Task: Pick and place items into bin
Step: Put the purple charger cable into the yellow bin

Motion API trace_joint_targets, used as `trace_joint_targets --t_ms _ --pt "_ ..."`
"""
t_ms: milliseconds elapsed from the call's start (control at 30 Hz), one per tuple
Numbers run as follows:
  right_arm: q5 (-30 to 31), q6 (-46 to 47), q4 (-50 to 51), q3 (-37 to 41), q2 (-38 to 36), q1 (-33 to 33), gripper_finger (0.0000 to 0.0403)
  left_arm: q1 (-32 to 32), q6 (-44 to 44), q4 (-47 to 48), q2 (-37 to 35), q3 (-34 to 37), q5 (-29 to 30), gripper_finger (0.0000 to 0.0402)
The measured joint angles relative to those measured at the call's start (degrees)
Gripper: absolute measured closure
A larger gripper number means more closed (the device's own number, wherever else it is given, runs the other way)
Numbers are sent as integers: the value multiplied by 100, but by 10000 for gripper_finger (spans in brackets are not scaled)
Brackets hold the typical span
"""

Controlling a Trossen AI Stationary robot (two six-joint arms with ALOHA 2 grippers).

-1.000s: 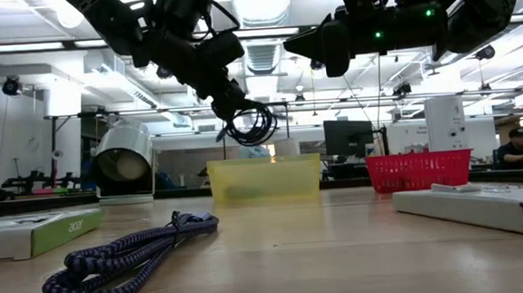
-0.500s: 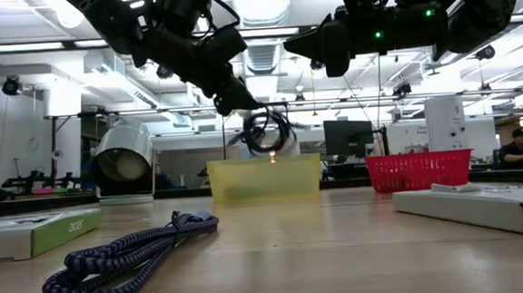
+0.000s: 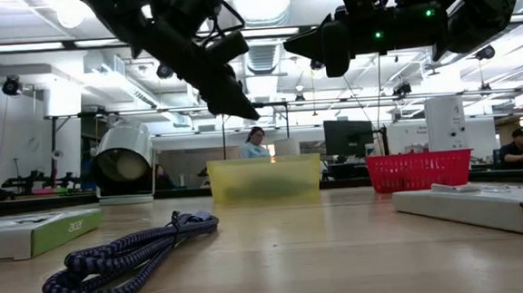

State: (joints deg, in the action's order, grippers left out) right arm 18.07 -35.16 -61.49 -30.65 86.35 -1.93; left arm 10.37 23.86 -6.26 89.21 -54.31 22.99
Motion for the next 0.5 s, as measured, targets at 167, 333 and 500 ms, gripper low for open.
trace_joint_targets --t_ms 167,333,500 --pt "0 0 2 0 0 0 341 -255 -855 756 0 -144 -1450 206" --pt "1 2 2 0 0 0 344 -700 -1694 988 0 -142 -2262 206" --pt "2 1 2 0 0 0 342 -1324 -1752 1346 0 -141 -2458 206"
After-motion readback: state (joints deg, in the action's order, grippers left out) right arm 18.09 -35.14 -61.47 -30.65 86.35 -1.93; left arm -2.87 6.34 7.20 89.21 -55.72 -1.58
